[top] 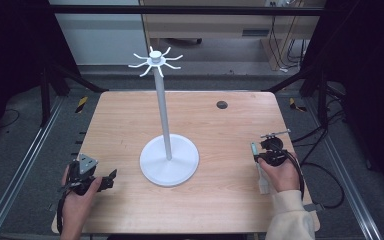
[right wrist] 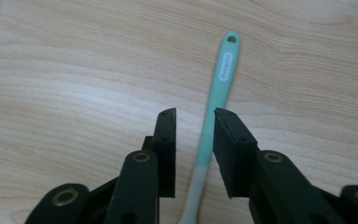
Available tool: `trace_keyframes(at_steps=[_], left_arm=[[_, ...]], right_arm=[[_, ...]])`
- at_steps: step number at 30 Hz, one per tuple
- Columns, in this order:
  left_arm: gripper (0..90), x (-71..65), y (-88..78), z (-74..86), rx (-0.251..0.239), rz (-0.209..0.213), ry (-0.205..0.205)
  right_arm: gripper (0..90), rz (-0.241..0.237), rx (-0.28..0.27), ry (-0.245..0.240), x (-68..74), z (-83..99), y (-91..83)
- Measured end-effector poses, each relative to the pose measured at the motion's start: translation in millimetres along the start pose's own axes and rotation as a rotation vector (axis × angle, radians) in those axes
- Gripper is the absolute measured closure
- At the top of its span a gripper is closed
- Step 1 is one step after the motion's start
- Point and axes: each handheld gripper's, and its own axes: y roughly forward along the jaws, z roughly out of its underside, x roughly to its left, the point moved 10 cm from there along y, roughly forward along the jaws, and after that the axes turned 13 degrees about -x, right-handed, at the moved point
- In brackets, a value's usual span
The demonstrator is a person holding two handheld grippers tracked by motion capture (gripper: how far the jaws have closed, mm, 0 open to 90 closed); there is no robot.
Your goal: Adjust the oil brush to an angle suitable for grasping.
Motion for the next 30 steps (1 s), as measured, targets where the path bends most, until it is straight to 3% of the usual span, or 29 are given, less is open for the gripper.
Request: trace_keyframes(at_steps=[4,5,7,12,19,26,30], left_arm=[[4.6,-4.0,-0.3,-1.3,-0.006,0.010,-0.003],[4.6,-4.9,-0.8,-1.0,0.000,0.016,-0.011],[4.7,-6.4,-3.3,-5.0,-0.016,0.026,-0.031],[4.7,-12.1,-0.4,-5.6,-0.008,0.054,-0.021],[4.7,-11.6,7.6,-11.3,-0.016,0.042,-0.013],[4.8,-11.3,5.5,-9.3,-0.012,0.039,-0.005],[4.8,-8.9,4.0,-7.5,-0.009,0.032,-0.021]], right_arm=[[65.2,0.003,0.029,-0.030,2.7,1.3,-4.4],[63.7,0.005,0.063,-0.030,2.2,5.9,-6.4],[63.7,0.005,0.076,-0.036,1.6,8.0,-6.3],[62.8,-0.005,0.113,-0.042,3.2,14.3,-5.7],[59.5,0.013,0.143,-0.030,-4.7,28.8,-6.0],[59.8,-0.002,0.153,-0.038,1.6,29.2,-1.5],[60.8,0.003,0.164,-0.029,1.1,32.7,2.3]])
